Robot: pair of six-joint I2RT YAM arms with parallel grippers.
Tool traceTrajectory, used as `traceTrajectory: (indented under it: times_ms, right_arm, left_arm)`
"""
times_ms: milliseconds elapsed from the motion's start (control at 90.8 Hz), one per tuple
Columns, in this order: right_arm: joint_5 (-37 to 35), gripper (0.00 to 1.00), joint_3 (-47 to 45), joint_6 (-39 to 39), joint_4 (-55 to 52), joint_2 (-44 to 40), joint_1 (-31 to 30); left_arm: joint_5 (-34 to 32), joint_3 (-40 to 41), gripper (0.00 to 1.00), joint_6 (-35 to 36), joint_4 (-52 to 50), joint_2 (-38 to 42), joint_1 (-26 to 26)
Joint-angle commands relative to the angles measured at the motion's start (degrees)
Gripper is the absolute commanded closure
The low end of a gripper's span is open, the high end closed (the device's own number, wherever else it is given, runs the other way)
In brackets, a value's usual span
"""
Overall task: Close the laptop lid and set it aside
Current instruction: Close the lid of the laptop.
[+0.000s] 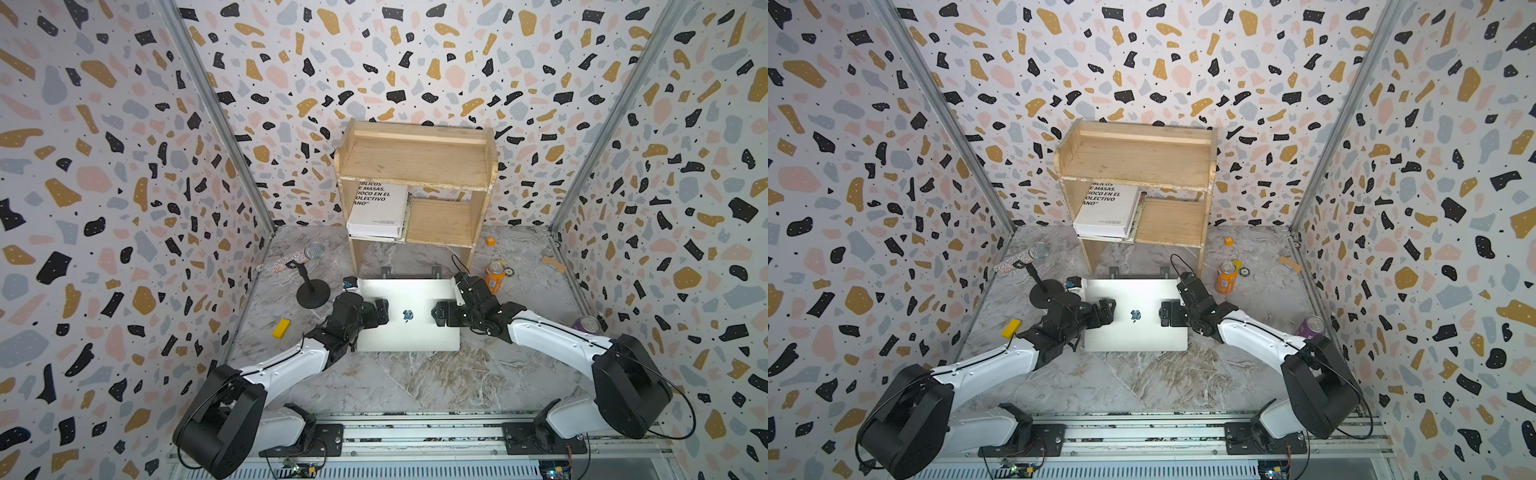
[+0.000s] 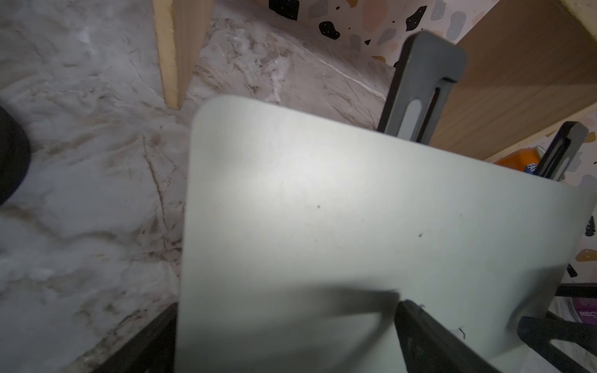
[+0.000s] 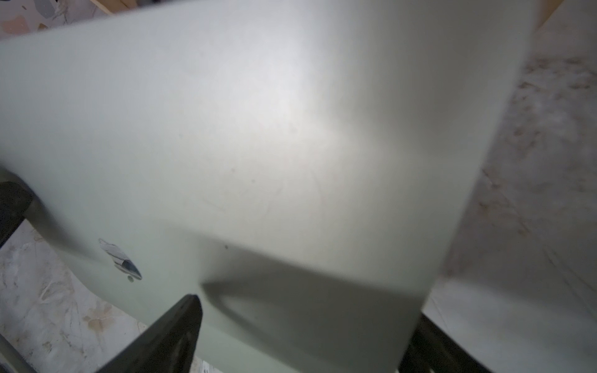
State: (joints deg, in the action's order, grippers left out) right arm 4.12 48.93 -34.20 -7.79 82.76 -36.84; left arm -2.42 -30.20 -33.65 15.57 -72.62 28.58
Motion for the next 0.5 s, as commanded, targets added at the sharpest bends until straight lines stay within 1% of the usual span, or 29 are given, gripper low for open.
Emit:
traceTrajectory:
  times_ms: [0,231,485]
  right_arm:
    - [2.5,0.07,2.8,0.5,2.5,-0.6,0.2]
    - [4.5,0.1,6.0,0.6,1.9,-0.3,0.1]
    - [6.0,0.15,8.5,0.6,1.4,-0.5,0.1]
  left_arm:
    - [5.1,-1.1,0.0,0.0,6.2,0.5,0.2]
    - [7.5,-3.4,0.01,0.6,4.9,1.9,1.4]
    - [6.6,-6.5,0.01,0.9,3.1,2.5,2.6]
